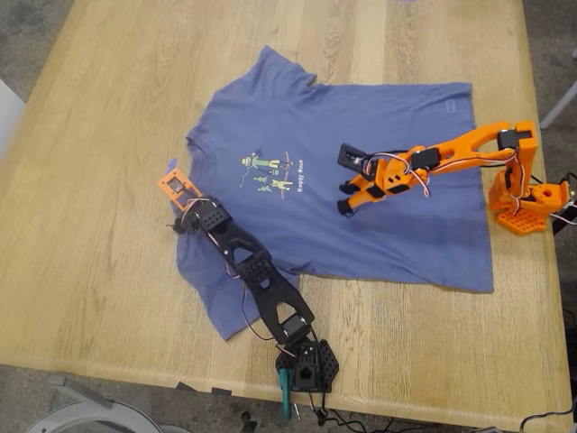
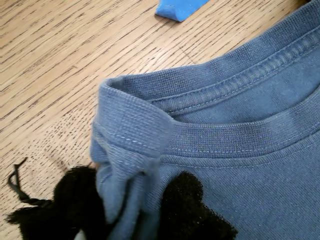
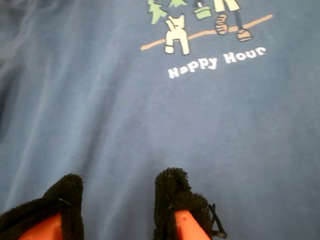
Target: Fold a T-shirt
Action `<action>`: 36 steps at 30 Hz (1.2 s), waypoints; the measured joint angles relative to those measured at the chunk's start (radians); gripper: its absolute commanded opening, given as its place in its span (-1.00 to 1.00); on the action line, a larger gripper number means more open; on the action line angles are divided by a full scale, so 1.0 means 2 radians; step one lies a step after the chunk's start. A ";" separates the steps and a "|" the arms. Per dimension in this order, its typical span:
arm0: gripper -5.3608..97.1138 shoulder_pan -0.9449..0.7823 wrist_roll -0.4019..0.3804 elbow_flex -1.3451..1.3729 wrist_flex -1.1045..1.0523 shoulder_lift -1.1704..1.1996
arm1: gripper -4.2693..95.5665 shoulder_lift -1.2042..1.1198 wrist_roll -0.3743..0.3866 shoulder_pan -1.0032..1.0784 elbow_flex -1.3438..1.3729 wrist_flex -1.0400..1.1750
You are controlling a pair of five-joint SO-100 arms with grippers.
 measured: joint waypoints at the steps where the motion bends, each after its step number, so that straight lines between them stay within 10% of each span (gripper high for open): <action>1: -0.61 0.000 0.000 0.000 0.000 0.000 | -0.41 -0.004 0.005 -0.003 -0.005 0.000; 36: -0.89 0.003 -0.015 -0.012 0.000 -0.008 | -0.40 -0.047 0.056 -0.014 -0.002 0.010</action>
